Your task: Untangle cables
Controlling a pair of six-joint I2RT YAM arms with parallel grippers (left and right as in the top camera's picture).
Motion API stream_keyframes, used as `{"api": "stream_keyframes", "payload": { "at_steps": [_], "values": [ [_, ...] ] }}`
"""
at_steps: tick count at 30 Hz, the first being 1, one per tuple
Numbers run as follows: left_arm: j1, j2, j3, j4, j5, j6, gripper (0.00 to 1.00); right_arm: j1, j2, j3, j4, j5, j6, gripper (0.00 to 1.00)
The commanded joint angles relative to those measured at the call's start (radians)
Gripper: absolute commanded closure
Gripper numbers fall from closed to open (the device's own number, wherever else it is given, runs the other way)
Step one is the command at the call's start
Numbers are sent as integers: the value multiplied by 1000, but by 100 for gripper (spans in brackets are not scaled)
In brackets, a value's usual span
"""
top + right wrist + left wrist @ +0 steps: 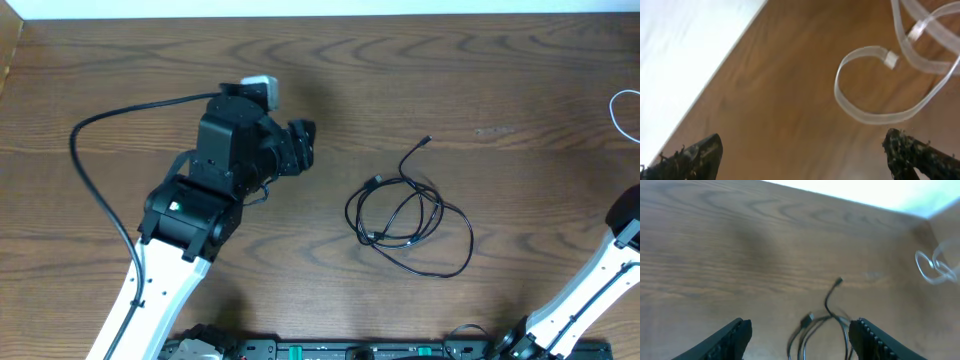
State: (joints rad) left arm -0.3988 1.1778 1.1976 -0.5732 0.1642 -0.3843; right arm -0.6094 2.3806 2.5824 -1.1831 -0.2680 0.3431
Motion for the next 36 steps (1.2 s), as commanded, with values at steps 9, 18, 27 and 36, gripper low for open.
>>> {"api": "stream_keyframes", "payload": {
  "at_steps": [9,18,27,36],
  "values": [
    [-78,221,4,-10,428,277,32,125,-159,7,-262,-79,-155,1],
    [-240,397,4,-10,498,263,32,185,-159,7,-297,-78,-185,8],
    [-314,592,4,48,343,133,36,219,-159,7,-312,-74,-196,10],
    [-308,604,6,190,343,69,92,223,-159,7,-316,-72,-203,11]
  ]
}}
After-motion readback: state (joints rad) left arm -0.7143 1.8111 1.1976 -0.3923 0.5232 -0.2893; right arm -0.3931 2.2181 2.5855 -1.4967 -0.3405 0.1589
